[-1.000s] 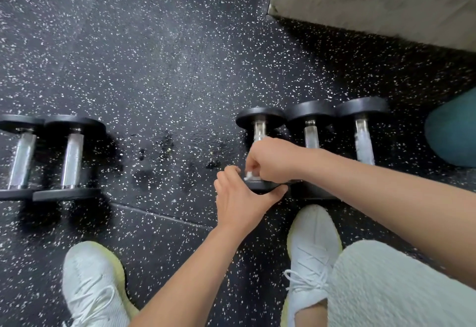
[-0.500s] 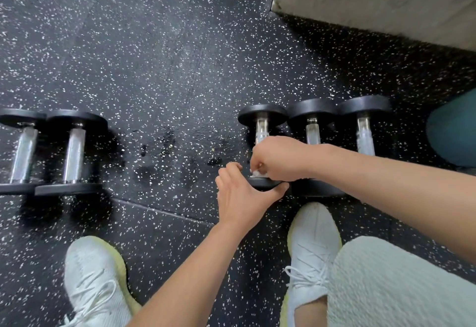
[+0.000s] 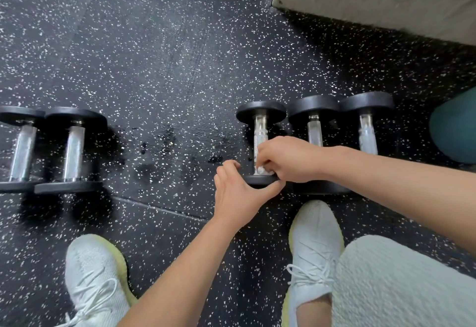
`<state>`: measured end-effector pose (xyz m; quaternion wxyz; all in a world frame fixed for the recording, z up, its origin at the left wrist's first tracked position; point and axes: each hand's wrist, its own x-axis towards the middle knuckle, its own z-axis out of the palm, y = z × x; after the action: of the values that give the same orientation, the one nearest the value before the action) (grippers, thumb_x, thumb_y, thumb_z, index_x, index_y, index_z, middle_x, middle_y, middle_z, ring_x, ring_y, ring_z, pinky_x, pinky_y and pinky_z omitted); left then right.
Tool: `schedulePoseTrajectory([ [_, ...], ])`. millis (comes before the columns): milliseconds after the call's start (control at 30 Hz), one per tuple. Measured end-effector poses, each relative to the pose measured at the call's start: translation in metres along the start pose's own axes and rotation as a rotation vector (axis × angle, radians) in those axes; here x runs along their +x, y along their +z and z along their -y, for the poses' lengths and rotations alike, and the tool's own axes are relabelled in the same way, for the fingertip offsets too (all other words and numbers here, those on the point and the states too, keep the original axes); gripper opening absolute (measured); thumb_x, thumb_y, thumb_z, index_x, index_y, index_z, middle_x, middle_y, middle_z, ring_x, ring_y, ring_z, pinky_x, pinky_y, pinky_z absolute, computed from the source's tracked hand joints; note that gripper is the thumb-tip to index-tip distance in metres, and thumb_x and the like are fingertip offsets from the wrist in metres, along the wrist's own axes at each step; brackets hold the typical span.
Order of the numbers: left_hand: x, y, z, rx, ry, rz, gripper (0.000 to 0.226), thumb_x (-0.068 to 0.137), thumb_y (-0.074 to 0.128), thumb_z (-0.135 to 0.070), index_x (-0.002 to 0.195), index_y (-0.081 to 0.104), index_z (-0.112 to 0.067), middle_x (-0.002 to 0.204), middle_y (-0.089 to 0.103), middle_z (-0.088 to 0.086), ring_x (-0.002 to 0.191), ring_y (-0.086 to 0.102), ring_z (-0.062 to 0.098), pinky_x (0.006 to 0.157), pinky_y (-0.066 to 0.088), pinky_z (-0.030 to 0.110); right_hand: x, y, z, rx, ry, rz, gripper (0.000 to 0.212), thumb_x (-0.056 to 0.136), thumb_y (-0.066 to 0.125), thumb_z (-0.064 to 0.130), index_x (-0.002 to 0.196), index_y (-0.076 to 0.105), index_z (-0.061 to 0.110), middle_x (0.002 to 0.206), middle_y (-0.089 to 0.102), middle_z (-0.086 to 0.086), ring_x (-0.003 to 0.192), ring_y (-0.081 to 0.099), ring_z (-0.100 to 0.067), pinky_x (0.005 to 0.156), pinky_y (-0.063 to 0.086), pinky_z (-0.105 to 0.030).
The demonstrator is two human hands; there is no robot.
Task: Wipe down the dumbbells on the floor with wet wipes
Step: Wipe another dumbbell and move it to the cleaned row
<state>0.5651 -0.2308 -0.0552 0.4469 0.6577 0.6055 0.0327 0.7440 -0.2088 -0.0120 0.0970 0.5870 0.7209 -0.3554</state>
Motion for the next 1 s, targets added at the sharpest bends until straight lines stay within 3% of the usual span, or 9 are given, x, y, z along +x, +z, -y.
schedulePoseTrajectory([
  [67,0.002,-0.003,0.002,-0.004,0.0,0.029,0.103,0.052,0.076,-0.089,0.126,0.033,-0.032,0.124,0.036,-0.015,0.123,0.033,0.01,0.105,0.042,0.038,-0.006,-0.002,-0.001,0.067,0.062,0.01,0.018,0.083,0.058,0.006,0.078,0.066,0.021,0.08,0.066,0.001,0.078,0.061,-0.023,0.071,0.054,-0.047],
  [233,0.002,-0.003,0.003,-0.014,0.01,0.034,0.1,0.053,0.076,-0.088,0.126,0.033,-0.033,0.124,0.037,-0.015,0.123,0.034,0.009,0.102,0.041,0.035,-0.014,-0.004,0.001,0.246,0.197,-0.003,0.026,0.092,0.054,0.007,0.104,0.075,0.016,0.081,0.063,0.011,0.081,0.06,-0.015,0.074,0.05,-0.033],
  [367,0.002,-0.004,0.005,-0.011,0.007,0.031,0.1,0.053,0.075,-0.089,0.124,0.033,-0.033,0.124,0.037,-0.014,0.121,0.035,0.01,0.103,0.043,0.037,-0.013,0.008,-0.001,0.419,0.331,-0.11,0.012,0.093,0.066,0.015,0.1,0.076,0.017,0.092,0.069,0.011,0.092,0.065,-0.012,0.076,0.047,-0.026],
  [533,0.001,-0.002,0.001,0.009,-0.005,0.016,0.101,0.052,0.075,-0.09,0.124,0.034,-0.032,0.123,0.036,-0.014,0.12,0.034,0.011,0.103,0.043,0.037,-0.015,0.009,-0.001,0.488,0.418,-0.112,0.005,0.09,0.074,0.02,0.094,0.075,0.021,0.085,0.068,0.012,0.088,0.065,-0.011,0.07,0.049,-0.021],
  [700,-0.001,0.002,-0.003,0.02,-0.001,-0.011,0.101,0.05,0.075,-0.089,0.122,0.035,-0.03,0.12,0.037,-0.012,0.118,0.035,0.013,0.101,0.044,0.037,-0.01,0.005,0.005,0.569,0.549,-0.078,0.014,0.087,0.074,0.019,0.094,0.076,0.008,0.097,0.076,-0.009,0.096,0.071,-0.027,0.087,0.059,-0.042],
  [767,-0.002,0.004,-0.004,0.022,-0.001,-0.016,0.101,0.05,0.076,-0.089,0.121,0.035,-0.03,0.12,0.038,-0.012,0.118,0.036,0.014,0.101,0.044,0.038,-0.004,0.007,0.009,0.548,0.589,-0.067,0.012,0.084,0.073,0.016,0.086,0.07,0.005,0.087,0.07,-0.009,0.085,0.067,-0.03,0.076,0.057,-0.038],
  [833,-0.002,0.003,-0.003,0.017,-0.004,-0.014,0.1,0.05,0.076,-0.088,0.12,0.035,-0.03,0.12,0.038,-0.011,0.118,0.036,0.014,0.1,0.044,0.038,0.001,0.012,0.012,0.599,0.656,-0.087,0.017,0.082,0.072,0.011,0.074,0.056,0.011,0.072,0.056,-0.005,0.069,0.054,-0.025,0.063,0.045,-0.032],
  [933,-0.001,0.002,-0.002,0.006,0.002,-0.019,0.1,0.051,0.077,-0.087,0.121,0.036,-0.03,0.12,0.039,-0.011,0.117,0.036,0.014,0.099,0.044,0.036,0.002,0.019,0.009,0.741,0.722,-0.075,0.01,0.081,0.067,0.009,0.089,0.061,0.01,0.086,0.06,-0.006,0.08,0.055,-0.024,0.069,0.044,-0.033],
  [1000,-0.001,0.003,-0.002,0.013,0.005,-0.021,0.099,0.051,0.077,-0.087,0.121,0.036,-0.03,0.12,0.038,-0.011,0.118,0.036,0.015,0.1,0.044,0.037,0.005,0.022,0.001,0.833,0.719,-0.026,0.019,0.074,0.067,0.01,0.092,0.065,0.007,0.092,0.067,-0.013,0.083,0.057,-0.026,0.071,0.046,-0.035],
])
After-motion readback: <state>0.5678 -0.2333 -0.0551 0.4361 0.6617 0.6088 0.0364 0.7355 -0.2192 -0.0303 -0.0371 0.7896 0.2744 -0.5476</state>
